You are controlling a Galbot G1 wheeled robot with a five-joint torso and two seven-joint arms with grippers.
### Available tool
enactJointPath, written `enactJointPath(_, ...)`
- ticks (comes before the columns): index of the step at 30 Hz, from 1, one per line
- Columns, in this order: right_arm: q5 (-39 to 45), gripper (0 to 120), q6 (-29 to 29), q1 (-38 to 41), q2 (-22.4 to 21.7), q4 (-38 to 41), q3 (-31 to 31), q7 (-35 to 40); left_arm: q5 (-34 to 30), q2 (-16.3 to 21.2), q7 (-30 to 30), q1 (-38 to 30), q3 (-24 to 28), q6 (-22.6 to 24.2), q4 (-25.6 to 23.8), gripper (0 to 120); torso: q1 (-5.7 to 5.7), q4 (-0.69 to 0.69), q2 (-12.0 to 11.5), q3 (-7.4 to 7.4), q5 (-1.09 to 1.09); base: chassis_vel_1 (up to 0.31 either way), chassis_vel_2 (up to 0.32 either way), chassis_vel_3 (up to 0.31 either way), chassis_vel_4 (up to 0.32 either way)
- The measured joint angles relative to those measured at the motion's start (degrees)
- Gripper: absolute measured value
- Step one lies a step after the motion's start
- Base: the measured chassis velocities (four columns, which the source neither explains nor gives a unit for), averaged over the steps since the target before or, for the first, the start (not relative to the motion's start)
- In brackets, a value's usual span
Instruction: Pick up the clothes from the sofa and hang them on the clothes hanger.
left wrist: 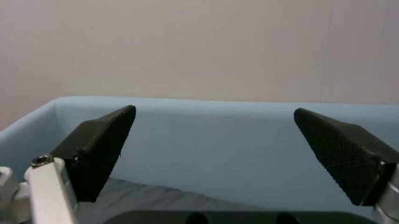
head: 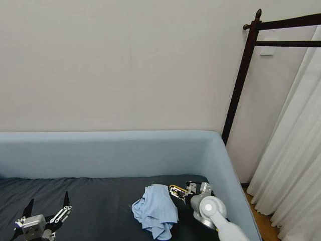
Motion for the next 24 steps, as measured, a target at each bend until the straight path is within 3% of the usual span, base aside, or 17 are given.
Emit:
enactJointPath(8, -9.42, 100, 0.19, -0.35, 5.72, -7.99, 1.85, -4.41, 1.02, -0.20, -0.11, 1.56, -0.27, -1.22, -0.94, 100, 0.00, -0.01, 0.00, -0.01, 0.00, 0.000, 0.000, 0.000, 0.000)
enactJointPath(11, -11.96, 94, 0.83, -0.33, 6.94, -10.11, 2.45, -5.36, 1.32, -0.43, -0.12, 1.74, -0.12, -1.54, -0.92, 100, -0.01, 0.00, 0.00, -0.01, 0.01, 0.000, 0.000, 0.000, 0.000)
enactJointPath(24, -14.81, 44, 2.21, -2.49, 7.63, -8.54, 2.64, -6.95, 1.39, -0.57, -0.17, 0.55, 0.64, -2.43, 1.32, 100, -0.01, 0.00, 0.01, -0.01, 0.01, 0.000, 0.000, 0.000, 0.000)
